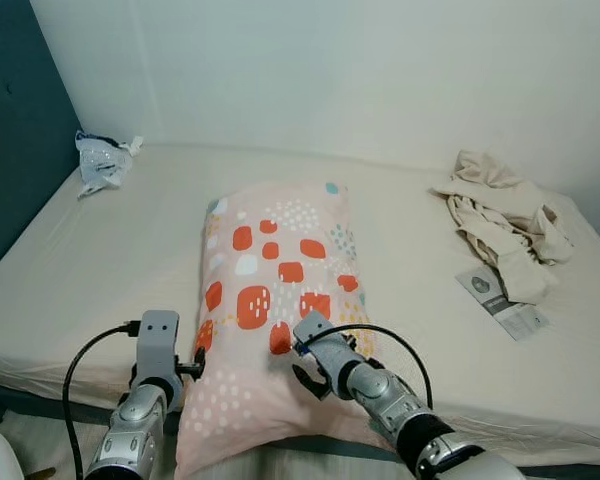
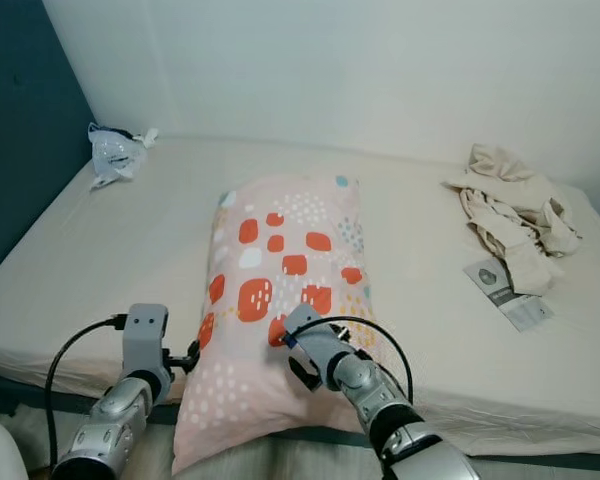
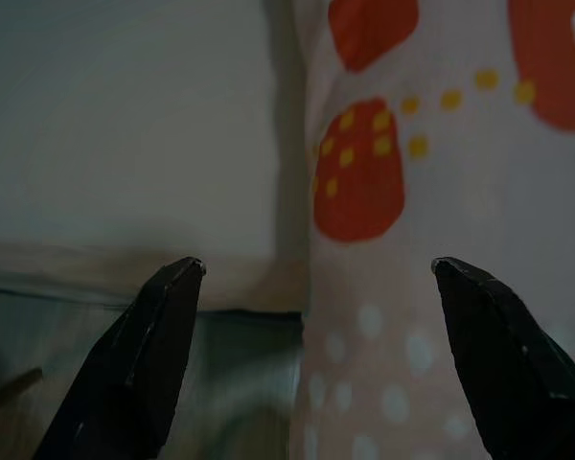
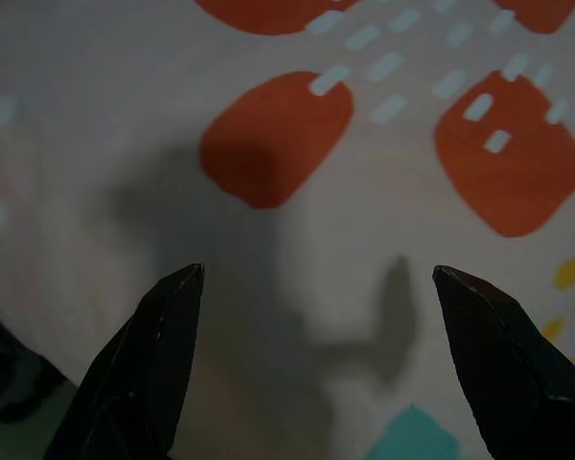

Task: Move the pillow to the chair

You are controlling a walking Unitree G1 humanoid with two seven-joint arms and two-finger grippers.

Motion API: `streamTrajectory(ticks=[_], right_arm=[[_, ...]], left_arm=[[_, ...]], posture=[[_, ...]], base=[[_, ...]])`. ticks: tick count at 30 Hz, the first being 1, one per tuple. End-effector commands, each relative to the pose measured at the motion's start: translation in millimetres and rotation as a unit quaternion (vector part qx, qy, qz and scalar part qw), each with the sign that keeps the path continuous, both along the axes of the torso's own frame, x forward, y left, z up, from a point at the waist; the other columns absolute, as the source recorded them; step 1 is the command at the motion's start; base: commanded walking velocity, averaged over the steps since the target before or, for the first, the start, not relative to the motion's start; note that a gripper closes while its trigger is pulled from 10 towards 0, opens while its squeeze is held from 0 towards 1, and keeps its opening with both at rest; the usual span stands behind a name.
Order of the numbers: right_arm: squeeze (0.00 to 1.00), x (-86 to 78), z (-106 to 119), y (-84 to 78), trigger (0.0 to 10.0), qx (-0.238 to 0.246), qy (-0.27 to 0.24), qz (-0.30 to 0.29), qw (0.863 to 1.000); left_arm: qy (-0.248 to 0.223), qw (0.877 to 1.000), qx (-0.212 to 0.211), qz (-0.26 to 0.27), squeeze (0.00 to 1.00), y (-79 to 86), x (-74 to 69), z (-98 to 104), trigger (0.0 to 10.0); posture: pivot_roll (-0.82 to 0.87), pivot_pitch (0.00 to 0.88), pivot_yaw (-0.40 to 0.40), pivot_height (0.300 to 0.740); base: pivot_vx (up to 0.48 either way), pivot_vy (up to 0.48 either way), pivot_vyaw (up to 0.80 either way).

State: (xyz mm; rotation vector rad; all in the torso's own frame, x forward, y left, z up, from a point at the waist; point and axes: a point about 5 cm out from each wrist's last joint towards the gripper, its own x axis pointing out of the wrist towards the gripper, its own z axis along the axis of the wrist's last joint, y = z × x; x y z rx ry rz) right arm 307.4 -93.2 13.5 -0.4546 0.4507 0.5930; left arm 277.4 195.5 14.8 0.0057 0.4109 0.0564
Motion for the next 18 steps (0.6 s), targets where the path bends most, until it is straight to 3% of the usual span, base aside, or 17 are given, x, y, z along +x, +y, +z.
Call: streamTrajectory(ticks=[1, 7, 12, 18], right_arm=[[0.0, -2.7, -1, 1.2, 10.0, 0.016, 0.002, -0.002, 1.0], [0.0, 4.0, 11, 4.6, 10.0, 0.031, -0.026, 0.024, 0.999], [0.0, 4.6, 11, -0.6, 10.0, -0.016, -0.043, 0.045, 0.998], [0.0, 12.2, 22, 1.1, 10.0, 0.026, -0.058, 0.018, 0.998]], left_arm=[[0.015, 1.0, -0.005, 0.005, 0.0, 0.2, -6.6, -7, 10.0], [0.018, 1.0, -0.015, 0.002, 0.0, 2.7, -10.5, -9, 10.0], [0.018, 1.0, -0.016, -0.004, 0.0, 4.8, -10.6, -9, 10.0], [0.018, 1.0, -0.015, -0.015, 0.0, 3.5, -3.0, -6, 10.0]], posture=[[0.01, 0.09, -0.055, 0.657], [0.01, 0.08, -0.05, 0.652], [0.0, 0.058, -0.048, 0.637], [0.0, 0.04, -0.022, 0.637]], base=[[0.0, 0.0, 0.0], [0.0, 0.0, 0.0], [0.0, 0.0, 0.0], [0.0, 0.0, 0.0]])
